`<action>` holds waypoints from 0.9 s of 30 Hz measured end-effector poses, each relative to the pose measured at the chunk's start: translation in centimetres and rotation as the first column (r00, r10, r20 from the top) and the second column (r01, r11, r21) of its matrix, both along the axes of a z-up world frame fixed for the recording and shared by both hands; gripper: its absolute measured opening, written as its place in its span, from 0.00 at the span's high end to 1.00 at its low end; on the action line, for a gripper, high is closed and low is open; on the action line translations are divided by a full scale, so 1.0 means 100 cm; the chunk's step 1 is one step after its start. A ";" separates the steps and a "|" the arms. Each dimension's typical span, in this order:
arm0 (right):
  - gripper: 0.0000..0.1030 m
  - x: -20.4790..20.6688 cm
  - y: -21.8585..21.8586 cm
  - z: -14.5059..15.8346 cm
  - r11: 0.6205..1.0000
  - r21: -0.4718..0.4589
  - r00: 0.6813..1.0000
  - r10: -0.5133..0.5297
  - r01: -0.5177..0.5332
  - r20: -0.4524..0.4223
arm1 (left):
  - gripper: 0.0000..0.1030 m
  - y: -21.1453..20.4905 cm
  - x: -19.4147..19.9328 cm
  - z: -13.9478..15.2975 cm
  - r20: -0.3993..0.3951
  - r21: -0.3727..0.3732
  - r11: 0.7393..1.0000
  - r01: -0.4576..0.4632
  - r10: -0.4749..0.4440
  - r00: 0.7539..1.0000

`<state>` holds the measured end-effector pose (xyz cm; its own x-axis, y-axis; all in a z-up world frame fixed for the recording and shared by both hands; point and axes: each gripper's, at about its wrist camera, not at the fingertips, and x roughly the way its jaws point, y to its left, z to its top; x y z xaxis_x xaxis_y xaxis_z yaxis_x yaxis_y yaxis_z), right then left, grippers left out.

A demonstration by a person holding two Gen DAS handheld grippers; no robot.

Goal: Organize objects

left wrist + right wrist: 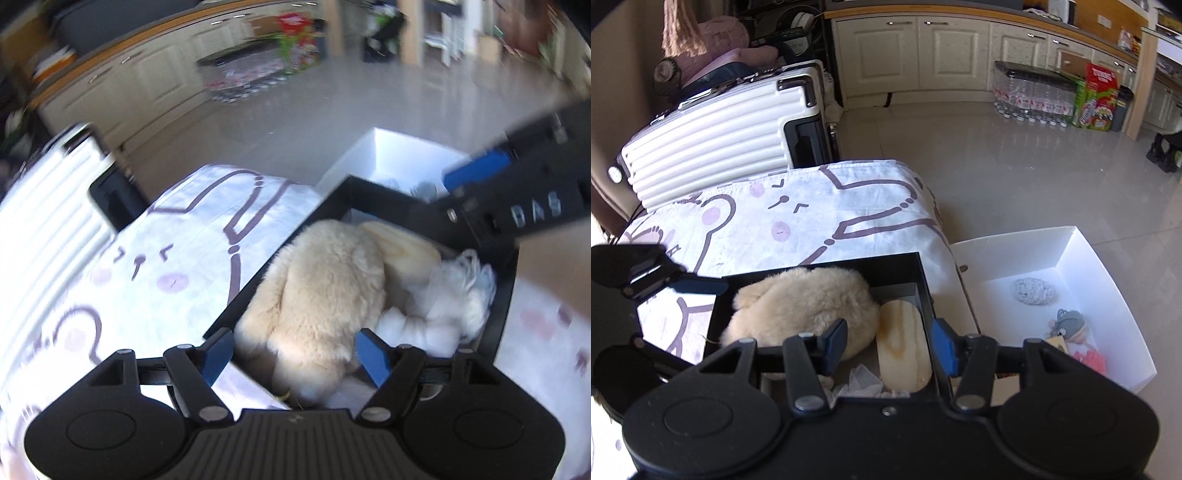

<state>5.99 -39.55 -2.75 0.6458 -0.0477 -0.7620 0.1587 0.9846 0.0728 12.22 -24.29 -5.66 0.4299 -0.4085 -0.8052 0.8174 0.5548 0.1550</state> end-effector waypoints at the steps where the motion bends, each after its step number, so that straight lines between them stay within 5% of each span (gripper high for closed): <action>1: 0.50 -0.001 0.001 0.002 1.000 -0.002 1.000 -0.003 0.003 -0.003 | 0.27 0.004 0.000 0.004 -0.016 -0.020 0.999 -0.028 0.028 0.999; 13: 0.38 -0.021 0.014 0.024 0.999 -0.019 1.000 -0.030 0.030 0.004 | 0.22 0.041 -0.014 0.042 -0.112 -0.129 0.930 -0.345 0.332 0.936; 27: 0.17 -0.058 0.021 0.041 0.998 -0.057 0.999 -0.037 0.038 0.014 | 0.04 0.078 -0.048 0.066 -0.165 -0.188 0.831 -0.523 0.498 0.851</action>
<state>0.17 -37.48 1.35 0.6522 -0.1156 -0.7492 0.1951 0.9806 0.0186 7.45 -16.45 0.96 0.5445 -0.3238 -0.7737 0.4126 0.9066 -0.0890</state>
